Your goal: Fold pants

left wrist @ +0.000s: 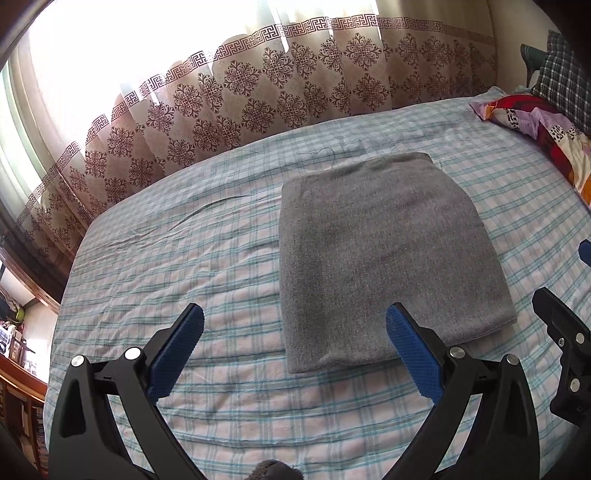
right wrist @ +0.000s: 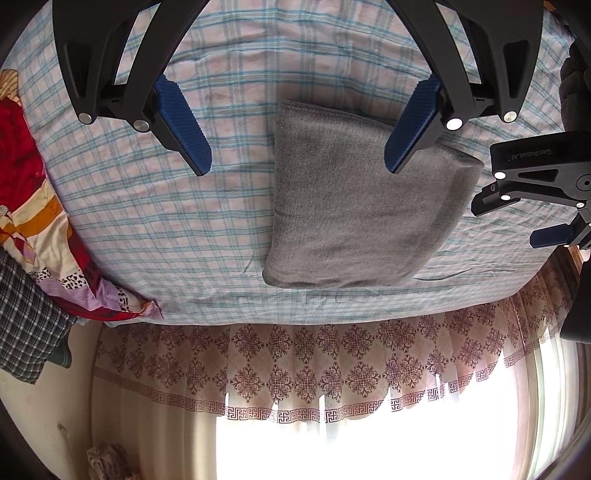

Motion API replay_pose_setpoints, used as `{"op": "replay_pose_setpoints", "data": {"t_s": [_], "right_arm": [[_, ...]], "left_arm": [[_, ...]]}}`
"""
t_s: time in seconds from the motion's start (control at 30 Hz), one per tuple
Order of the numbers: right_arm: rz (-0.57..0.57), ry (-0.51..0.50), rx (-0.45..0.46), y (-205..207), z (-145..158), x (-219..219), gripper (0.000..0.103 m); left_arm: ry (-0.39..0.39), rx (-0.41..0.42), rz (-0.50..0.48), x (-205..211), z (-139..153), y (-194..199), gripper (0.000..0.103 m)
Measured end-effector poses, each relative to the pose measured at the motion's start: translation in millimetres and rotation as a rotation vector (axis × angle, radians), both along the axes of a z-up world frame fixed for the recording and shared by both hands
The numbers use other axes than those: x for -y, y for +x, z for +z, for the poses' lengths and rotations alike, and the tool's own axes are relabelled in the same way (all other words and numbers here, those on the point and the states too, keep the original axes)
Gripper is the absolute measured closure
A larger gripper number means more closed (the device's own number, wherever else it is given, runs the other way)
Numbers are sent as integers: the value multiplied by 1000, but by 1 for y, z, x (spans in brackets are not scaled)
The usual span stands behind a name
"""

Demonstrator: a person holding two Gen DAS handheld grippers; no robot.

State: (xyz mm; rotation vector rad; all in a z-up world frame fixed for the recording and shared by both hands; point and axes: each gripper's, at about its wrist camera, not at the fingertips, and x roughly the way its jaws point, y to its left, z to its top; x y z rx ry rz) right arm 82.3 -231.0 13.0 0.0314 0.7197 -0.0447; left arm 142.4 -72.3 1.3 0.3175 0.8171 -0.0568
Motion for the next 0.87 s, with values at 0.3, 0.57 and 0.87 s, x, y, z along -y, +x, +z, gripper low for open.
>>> {"op": "replay_pose_setpoints", "data": {"t_s": [0.3, 0.57, 0.87], "right_arm": [[-10, -9, -13, 5, -1, 3, 9], [4, -12, -37, 6, -6, -1, 9], [-10, 12, -71, 7, -17, 4, 9]], "left_arm": [[11, -7, -8, 3, -3, 2, 3], [17, 0, -18, 5, -5, 1, 3], [-5, -51, 11, -8, -18, 10, 3]]}}
